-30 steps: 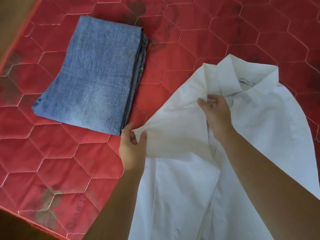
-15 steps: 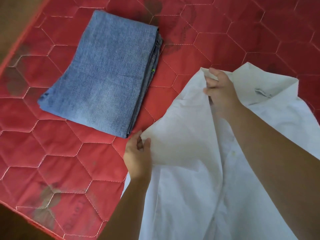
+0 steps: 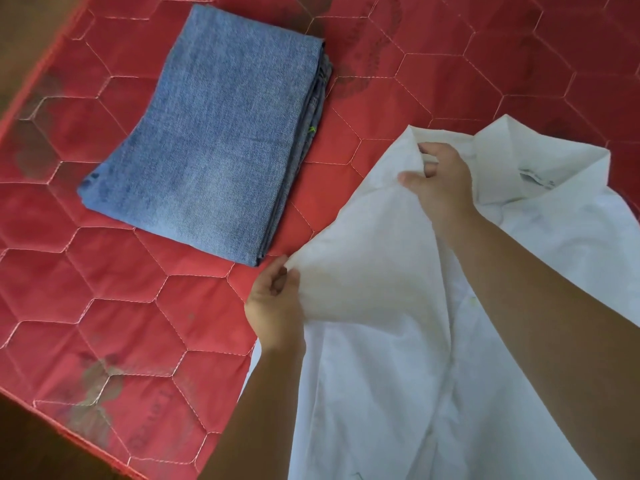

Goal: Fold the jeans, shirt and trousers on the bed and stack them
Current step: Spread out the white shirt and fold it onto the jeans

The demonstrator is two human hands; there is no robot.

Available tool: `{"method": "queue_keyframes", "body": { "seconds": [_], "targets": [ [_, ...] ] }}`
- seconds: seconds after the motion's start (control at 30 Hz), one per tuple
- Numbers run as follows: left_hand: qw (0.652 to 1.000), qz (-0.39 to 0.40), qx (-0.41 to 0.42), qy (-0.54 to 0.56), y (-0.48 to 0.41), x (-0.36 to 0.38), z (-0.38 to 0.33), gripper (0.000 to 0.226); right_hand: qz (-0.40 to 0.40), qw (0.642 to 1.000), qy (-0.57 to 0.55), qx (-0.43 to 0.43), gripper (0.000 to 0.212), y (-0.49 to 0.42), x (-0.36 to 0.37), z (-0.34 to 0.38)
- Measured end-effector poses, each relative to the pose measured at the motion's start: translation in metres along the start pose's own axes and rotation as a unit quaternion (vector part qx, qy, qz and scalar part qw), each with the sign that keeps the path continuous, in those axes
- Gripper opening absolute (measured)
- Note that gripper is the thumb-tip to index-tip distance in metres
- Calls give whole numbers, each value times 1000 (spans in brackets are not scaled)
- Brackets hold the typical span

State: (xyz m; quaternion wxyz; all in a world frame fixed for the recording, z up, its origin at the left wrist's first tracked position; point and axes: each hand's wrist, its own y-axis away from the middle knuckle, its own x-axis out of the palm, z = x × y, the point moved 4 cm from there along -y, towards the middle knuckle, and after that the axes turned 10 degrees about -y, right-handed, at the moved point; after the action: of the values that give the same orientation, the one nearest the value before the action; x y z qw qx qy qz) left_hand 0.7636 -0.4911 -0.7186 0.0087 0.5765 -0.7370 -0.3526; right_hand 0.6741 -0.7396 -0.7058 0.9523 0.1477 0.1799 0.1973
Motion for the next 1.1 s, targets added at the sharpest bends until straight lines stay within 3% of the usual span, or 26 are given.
{"method": "queue_keyframes", "body": {
  "seconds": [0.1, 0.27, 0.37, 0.47, 0.53, 0.6, 0.77, 0.87, 0.97, 1.03, 1.1],
  "targets": [
    [1000, -10, 10, -2, -3, -1, 2, 32, -53, 997, -38, 31, 51, -5, -2, -4],
    [965, -28, 164, -203, 6, 0, -6, 40, -56, 998, 14, -39, 48, 12, -2, -2],
    [891, -101, 318, -307, 17, -4, -17, 40, -45, 951, 200, -232, 44, 44, 9, 3],
    [804, -51, 480, -346, 26, 23, -24, 35, 98, 895, 270, -342, 45, 77, 45, -8],
    [776, 14, 495, -390, 23, 45, -16, 41, 159, 851, 328, -378, 43, 83, 62, -22],
    [752, 24, 469, -463, 15, 54, -1, 49, 158, 815, 408, -379, 45, 69, 61, -35],
    [706, 15, 449, -547, 7, 32, 19, 59, 73, 835, 476, -266, 51, 11, 14, -36],
    [736, 57, 469, -484, 15, 10, 21, 49, 68, 882, 410, -221, 45, 23, -16, -34],
    [822, 67, 410, -390, 32, -16, 23, 36, 21, 947, 256, -190, 36, 82, -39, -33],
    [872, 94, 327, -352, 47, -26, 29, 36, -10, 983, 149, -106, 37, 127, -45, -47],
    [882, 128, 284, -353, 62, -31, 36, 42, -37, 996, 84, 0, 42, 166, -44, -70]
  ]
}}
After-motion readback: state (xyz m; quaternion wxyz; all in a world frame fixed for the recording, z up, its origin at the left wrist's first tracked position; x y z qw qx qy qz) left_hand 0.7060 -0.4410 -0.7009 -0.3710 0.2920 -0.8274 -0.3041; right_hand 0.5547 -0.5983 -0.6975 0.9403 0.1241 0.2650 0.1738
